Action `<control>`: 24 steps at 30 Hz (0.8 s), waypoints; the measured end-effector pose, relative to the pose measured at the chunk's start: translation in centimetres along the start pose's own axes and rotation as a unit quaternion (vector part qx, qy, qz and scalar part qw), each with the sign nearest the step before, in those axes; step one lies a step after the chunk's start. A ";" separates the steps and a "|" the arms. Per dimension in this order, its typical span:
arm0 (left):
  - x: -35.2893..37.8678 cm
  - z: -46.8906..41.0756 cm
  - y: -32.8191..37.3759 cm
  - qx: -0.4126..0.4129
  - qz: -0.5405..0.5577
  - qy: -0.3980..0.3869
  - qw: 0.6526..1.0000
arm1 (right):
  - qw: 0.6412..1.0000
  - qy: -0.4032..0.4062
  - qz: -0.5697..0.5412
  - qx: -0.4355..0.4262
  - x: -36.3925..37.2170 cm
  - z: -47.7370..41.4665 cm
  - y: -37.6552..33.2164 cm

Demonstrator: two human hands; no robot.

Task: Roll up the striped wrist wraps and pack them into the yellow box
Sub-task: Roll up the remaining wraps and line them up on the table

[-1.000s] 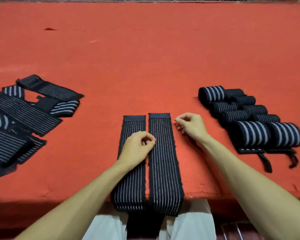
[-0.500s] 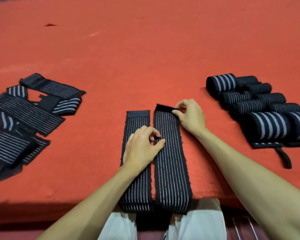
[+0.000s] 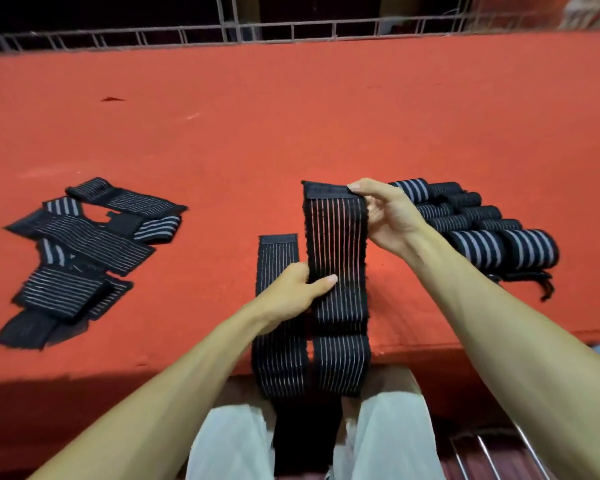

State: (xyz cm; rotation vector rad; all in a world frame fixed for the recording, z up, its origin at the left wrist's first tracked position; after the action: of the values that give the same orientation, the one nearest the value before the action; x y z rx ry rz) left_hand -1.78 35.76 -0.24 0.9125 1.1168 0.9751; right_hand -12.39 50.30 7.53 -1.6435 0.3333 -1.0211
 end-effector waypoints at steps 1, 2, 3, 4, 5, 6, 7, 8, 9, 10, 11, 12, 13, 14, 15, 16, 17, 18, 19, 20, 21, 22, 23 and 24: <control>-0.2 1.0 0.4 0.003 0.029 -0.011 1.000 | 1.000 0.005 -0.023 0.002 0.9 0.4 -0.1; -0.3 1.8 0.9 0.008 0.058 -0.025 0.998 | 0.999 0.017 -0.041 0.003 1.8 0.6 -0.2; -0.4 2.6 1.4 0.010 0.088 -0.037 0.995 | 0.998 0.031 -0.059 0.005 2.3 0.5 -0.1; -0.6 3.4 1.9 0.012 0.118 -0.048 0.992 | 0.997 0.041 -0.069 0.005 2.9 0.6 -0.1; -0.8 4.3 2.5 0.014 0.145 -0.055 0.988 | 0.997 0.048 -0.067 0.003 3.4 0.5 0.1; -1.0 5.0 2.9 0.017 0.170 -0.063 0.983 | 0.997 0.054 -0.050 0.000 3.8 0.5 0.2; -1.2 5.7 3.0 0.020 0.190 -0.073 0.979 | 0.998 0.065 -0.023 -0.005 4.2 0.4 0.3; -1.5 6.4 2.9 0.022 0.209 -0.077 0.975 | 0.997 0.083 0.006 -0.008 4.3 0.3 0.6; -1.7 7.0 2.9 0.023 0.223 -0.082 0.971 | 0.994 0.104 0.034 -0.009 4.3 0.3 0.9; -1.9 7.5 2.4 0.021 0.236 -0.082 0.968 | 0.990 0.122 0.064 -0.003 4.3 0.3 1.4; -2.1 7.8 1.8 0.016 0.246 -0.080 0.966 | 0.986 0.136 0.097 0.008 4.3 0.3 1.9; -2.2 7.9 1.2 0.005 0.251 -0.079 0.965 | 0.981 0.145 0.128 0.020 4.2 0.4 2.4; -2.3 8.0 0.4 -0.008 0.249 -0.078 0.965 | 0.976 0.150 0.154 0.033 4.1 0.4 3.1; -2.3 8.0 -0.4 -0.022 0.238 -0.075 0.968 | 0.973 0.151 0.169 0.043 4.0 0.4 3.6; -2.4 7.9 -1.1 -0.036 0.218 -0.070 0.973 | 0.972 0.149 0.177 0.049 3.9 0.5 4.0; -2.5 7.8 -1.8 -0.047 0.199 -0.066 0.977 | 0.971 0.144 0.180 0.056 4.0 0.4 4.3; -2.6 7.7 -2.3 -0.055 0.182 -0.064 0.980 | 0.972 0.137 0.182 0.061 4.0 0.5 4.5; -2.9 7.5 -2.7 -0.054 0.168 -0.064 0.982 | 0.973 0.128 0.183 0.064 4.0 0.5 4.7; -3.0 7.5 -2.8 -0.045 0.159 -0.062 0.984 | 0.973 0.117 0.187 0.068 4.0 0.6 4.7; -3.3 7.2 -2.9 -0.033 0.158 -0.050 0.986 | 0.973 0.106 0.191 0.074 3.9 0.5 5.0; -3.6 7.0 -2.8 -0.016 0.162 -0.020 0.986 | 0.972 0.095 0.198 0.079 3.9 0.5 5.2; -4.1 6.5 -2.8 -0.001 0.172 0.026 0.985 | 0.972 0.084 0.204 0.085 3.8 0.3 5.6; -4.6 6.0 -2.7 0.012 0.181 0.082 0.980 | 0.971 0.075 0.206 0.091 3.8 0.3 6.1; -5.3 5.4 -2.7 0.021 0.186 0.136 0.973 | 0.971 0.068 0.208 0.098 3.8 0.0 6.6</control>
State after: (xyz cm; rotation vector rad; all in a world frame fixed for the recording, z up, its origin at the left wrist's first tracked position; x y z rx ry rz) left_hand 3.11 29.43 -0.14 1.0688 1.2217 1.4219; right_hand -8.28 45.42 3.35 -1.2591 0.6217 -0.8171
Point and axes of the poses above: each hand's wrist, its own z-axis away from the middle knuckle, its own x-axis out of the palm, y = z × x, the point moved 1 cm from there along -z, towards the middle knuckle, and after that the axes turned 5 degrees about -y, right-handed, at the moved point
